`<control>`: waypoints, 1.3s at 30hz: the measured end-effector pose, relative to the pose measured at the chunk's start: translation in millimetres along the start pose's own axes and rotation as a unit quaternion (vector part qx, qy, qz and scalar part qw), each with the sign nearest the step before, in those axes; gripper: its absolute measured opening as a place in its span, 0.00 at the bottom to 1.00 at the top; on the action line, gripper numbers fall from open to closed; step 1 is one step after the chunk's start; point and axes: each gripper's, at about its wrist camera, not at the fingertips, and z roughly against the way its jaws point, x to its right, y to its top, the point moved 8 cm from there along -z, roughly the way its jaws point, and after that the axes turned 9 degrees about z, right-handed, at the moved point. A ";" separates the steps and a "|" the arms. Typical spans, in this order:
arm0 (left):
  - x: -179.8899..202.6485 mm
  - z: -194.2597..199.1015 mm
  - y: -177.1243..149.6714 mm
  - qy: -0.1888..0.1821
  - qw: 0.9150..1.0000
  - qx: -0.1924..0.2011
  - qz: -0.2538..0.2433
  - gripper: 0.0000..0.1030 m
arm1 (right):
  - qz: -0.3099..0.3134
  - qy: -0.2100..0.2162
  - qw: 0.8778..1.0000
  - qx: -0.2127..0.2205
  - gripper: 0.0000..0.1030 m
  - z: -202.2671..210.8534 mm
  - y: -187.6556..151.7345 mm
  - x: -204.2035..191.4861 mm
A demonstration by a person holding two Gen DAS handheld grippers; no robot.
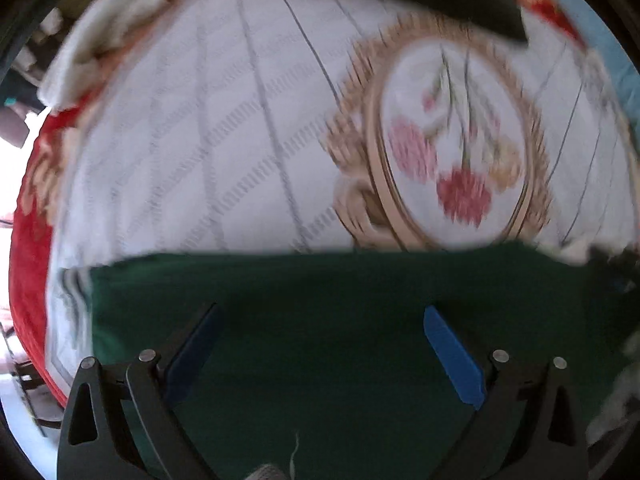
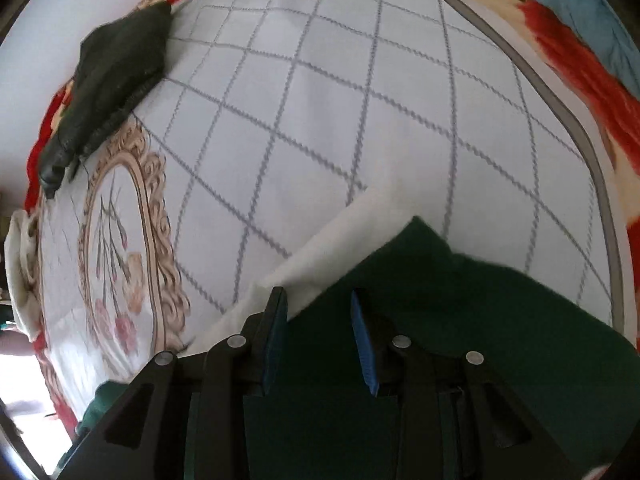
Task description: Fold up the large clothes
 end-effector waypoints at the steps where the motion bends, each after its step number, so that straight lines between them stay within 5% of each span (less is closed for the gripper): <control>1: 1.9 -4.2 -3.1 0.004 1.000 -0.008 0.000 1.00 | 0.012 0.006 1.000 -0.011 0.42 -0.6 2.2 -1.6; 7: 16.7 38.1 -9.7 0.010 1.000 0.014 0.000 1.00 | -0.031 0.121 0.992 -0.003 0.48 53.2 -6.1 23.6; 9: 36.8 57.7 -14.5 0.000 1.000 0.024 -0.013 1.00 | -0.063 0.133 0.989 0.031 0.70 83.1 -16.3 51.8; 10: 44.4 63.4 -17.9 -0.005 0.999 0.027 -0.019 1.00 | -0.080 0.136 0.987 0.043 0.73 97.7 -25.1 69.1; 14: 103.5 66.1 -50.4 -0.025 0.998 0.018 -0.058 1.00 | -0.135 0.136 0.981 0.035 0.73 132.6 -73.4 121.0; 17: 125.5 30.2 -74.9 -0.001 0.996 -0.007 -0.085 1.00 | -0.198 0.136 0.970 0.025 0.73 146.7 -122.8 167.4; 23: 125.3 10.3 -81.3 -0.016 0.998 -0.016 -0.062 1.00 | -0.233 0.170 0.957 -0.015 0.73 100.5 -188.9 208.8; 25: 125.8 10.4 -81.3 -0.013 0.998 -0.018 -0.063 1.00 | -0.241 0.215 0.946 -0.020 0.73 68.7 -195.2 209.0; 32: 130.3 10.7 -76.3 -0.008 0.997 -0.015 -0.073 1.00 | -0.244 0.368 0.896 0.048 0.79 36.4 -144.5 180.7; 33: 130.8 11.3 -73.8 -0.008 0.997 -0.009 -0.072 1.00 | -0.249 0.388 0.885 0.057 0.74 32.4 -137.9 176.9; 35: 128.9 11.5 -65.2 -0.006 0.997 0.000 -0.071 1.00 | -0.247 0.393 0.884 0.051 0.33 23.3 -130.1 171.4; 37: 129.0 12.2 -60.9 -0.009 0.998 -0.007 -0.067 1.00 | -0.269 0.409 0.870 0.064 0.22 28.4 -125.0 171.4; 39: 127.7 14.8 -59.4 -0.012 0.998 -0.018 -0.062 1.00 | -0.257 0.401 0.875 0.088 0.21 49.7 -120.5 168.8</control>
